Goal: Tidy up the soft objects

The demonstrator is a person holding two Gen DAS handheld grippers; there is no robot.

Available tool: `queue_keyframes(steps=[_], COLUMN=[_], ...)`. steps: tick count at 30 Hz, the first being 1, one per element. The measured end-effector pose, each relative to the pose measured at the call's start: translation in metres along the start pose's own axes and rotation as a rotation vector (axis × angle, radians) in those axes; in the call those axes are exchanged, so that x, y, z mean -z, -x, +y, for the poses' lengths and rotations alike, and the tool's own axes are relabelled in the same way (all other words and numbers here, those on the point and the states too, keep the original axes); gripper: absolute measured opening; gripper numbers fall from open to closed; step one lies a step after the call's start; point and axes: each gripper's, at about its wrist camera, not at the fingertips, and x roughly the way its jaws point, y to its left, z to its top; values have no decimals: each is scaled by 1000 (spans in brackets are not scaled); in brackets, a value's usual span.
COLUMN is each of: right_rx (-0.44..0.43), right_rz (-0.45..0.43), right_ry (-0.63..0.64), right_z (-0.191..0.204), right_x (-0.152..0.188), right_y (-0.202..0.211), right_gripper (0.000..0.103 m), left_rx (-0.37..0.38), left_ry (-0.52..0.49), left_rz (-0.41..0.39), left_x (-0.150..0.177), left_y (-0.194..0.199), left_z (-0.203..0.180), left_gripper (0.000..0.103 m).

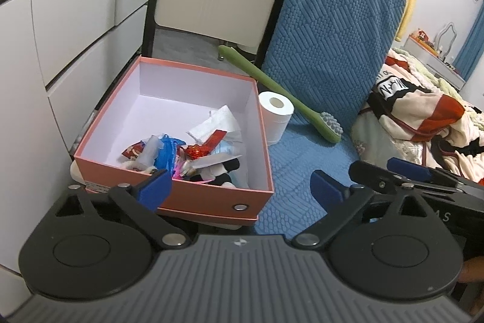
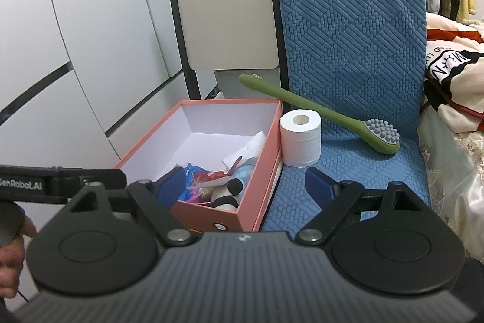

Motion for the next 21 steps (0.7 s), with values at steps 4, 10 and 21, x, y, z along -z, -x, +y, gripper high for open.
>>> queue_keyframes(steps=[4, 10, 21], right_rx=[2, 0, 4], right_rz=[2, 3, 4], right_ry=[7, 3, 6], right_z=[1, 2, 4], right_x=[0, 0, 0], right_y=[0, 0, 0], right_gripper=[87, 87, 87], left_rx=[-14, -30, -30], left_ry=[0, -2, 1], left_rz=[-1, -10, 3], left_x=[0, -1, -2], left_y=[0, 3, 2], left_z=[0, 0, 1], left_gripper=[102, 102, 102])
